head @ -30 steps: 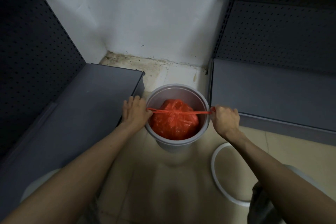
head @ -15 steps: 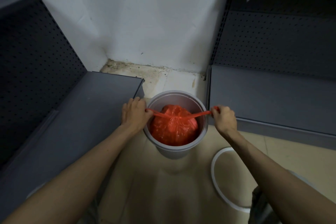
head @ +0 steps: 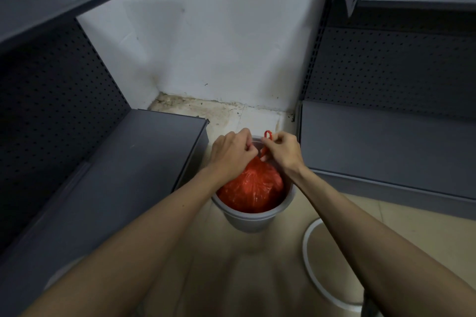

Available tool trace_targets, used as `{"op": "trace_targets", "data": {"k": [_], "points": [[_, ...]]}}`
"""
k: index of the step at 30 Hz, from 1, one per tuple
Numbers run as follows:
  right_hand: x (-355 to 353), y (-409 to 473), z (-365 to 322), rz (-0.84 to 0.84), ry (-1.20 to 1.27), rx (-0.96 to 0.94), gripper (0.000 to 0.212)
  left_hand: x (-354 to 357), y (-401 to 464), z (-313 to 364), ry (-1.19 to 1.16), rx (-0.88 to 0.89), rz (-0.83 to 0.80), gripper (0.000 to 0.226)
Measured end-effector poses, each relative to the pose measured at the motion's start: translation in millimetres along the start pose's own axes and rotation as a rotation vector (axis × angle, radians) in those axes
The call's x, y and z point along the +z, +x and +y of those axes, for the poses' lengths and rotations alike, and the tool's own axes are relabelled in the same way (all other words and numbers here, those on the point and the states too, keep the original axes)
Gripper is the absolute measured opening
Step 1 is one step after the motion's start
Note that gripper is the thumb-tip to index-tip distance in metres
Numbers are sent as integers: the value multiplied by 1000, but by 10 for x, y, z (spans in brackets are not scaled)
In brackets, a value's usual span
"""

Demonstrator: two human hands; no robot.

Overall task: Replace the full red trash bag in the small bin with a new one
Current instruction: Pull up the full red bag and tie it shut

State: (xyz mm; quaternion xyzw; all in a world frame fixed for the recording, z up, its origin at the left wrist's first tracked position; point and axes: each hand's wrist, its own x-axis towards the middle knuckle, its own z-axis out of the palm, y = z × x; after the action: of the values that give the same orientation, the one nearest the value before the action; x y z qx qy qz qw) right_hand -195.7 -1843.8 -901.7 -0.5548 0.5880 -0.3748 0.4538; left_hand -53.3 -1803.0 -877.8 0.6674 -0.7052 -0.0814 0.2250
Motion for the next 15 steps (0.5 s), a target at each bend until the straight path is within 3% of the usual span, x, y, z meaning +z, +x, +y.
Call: {"op": "trace_targets", "data": {"k": [5,10,15], "points": [[14,14,27,-95,-85,-33,7,28,8,2,-39,40,-18,13],[-34,23,53,-149,-82,-8,26,19,6,-19,-46,50,-26,15],[-20,38,74,-143,-254,-138,13,17,3,-9,-72,97,-71,12]]}}
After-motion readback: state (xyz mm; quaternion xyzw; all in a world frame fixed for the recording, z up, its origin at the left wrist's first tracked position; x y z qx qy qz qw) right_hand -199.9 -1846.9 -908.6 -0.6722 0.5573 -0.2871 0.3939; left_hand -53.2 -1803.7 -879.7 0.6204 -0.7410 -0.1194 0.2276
